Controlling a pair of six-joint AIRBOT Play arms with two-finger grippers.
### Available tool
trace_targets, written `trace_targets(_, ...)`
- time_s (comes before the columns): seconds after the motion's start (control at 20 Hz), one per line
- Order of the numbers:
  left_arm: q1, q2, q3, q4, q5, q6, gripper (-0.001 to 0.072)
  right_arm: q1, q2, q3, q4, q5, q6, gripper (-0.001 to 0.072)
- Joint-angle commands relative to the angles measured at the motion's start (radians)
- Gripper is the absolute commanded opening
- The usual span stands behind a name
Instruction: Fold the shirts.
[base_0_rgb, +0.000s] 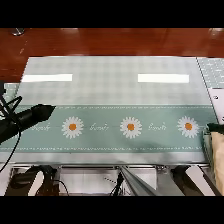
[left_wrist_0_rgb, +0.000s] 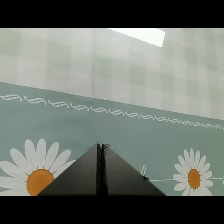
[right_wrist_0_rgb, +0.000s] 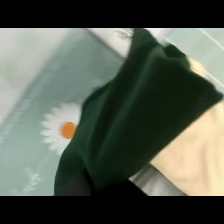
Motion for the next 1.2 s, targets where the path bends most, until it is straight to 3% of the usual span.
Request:
trace_targets(0.0, 0.0, 0.001, 0.0, 0.0, 0.008, 0.003, 0.0028, -0.137, 0.128, -0.195, -0.138, 0.007, -0.018, 0.0021)
trace_targets(0.15, 0.0, 0.001, 0.0, 0.0, 0.02, 0.003, 0.0028, -0.15, 0.231, -0.327, -0.388, 0.003, 0.071, 0.0049)
trace_targets(0.2, 0.0, 0.001, 0.0, 0.0, 0.027, 0.003, 0.0028, -0.15, 0.252, -0.367, -0.419, -0.013, 0.096, 0.0294)
trace_targets(0.25, 0.0, 0.0, 0.0, 0.001, 0.043, 0.003, 0.0028, -0.15, 0.259, -0.395, -0.419, -0.02, 0.095, 0.0601)
trace_targets(0.3, 0.0, 0.0, 0.0, 0.001, 0.065, 0.003, 0.0028, -0.145, 0.256, -0.412, -0.419, -0.026, 0.095, 0.0634)
trace_targets(0.5, 0.0, 0.0, 0.004, 0.0, 0.194, 0.039, 0.0028, -0.064, 0.208, -0.402, -0.346, -0.146, 0.068, 0.0616)
trace_targets(0.55, 0.002, -0.008, 0.021, 0.001, 0.208, 0.085, 0.0028, -0.015, 0.185, -0.376, -0.26, -0.211, 0.047, 0.0526)
trace_targets(0.6, 0.006, -0.037, 0.057, 0.001, 0.195, 0.148, 0.0028, 0.058, 0.158, -0.335, -0.135, -0.294, -0.004, 0.028)
trace_targets(0.65, 0.013, -0.077, 0.104, 0.0, 0.183, 0.157, 0.0028, 0.146, 0.132, -0.287, -0.001, -0.377, -0.084, 0.0024)
trace_targets(0.8, 0.008, -0.267, 0.355, -0.051, 0.101, 0.157, 0.0027, 0.488, 0.04, -0.132, 0.261, -0.678, -0.152, 0.0021)
trace_targets(0.95, -0.101, -0.492, 0.674, -0.1, -0.041, 0.161, 0.0026, 0.855, -0.069, -0.071, 0.232, -0.827, -0.151, 0.0021)
trace_targets(1.0, -0.174, -0.548, 0.749, -0.029, -0.052, 0.151, 0.0025, 0.949, -0.113, -0.072, 0.192, -0.799, -0.14, 0.0021)
trace_targets(1.05, -0.251, -0.586, 0.787, 0.097, -0.038, 0.088, 0.0025, 1.04, -0.17, -0.075, 0.143, -0.744, -0.111, 0.0021)
trace_targets(1.15, -0.402, -0.642, 0.781, 0.416, -0.025, -0.11, 0.0026, 1.181, -0.266, -0.149, 0.045, -0.687, -0.066, 0.0021)
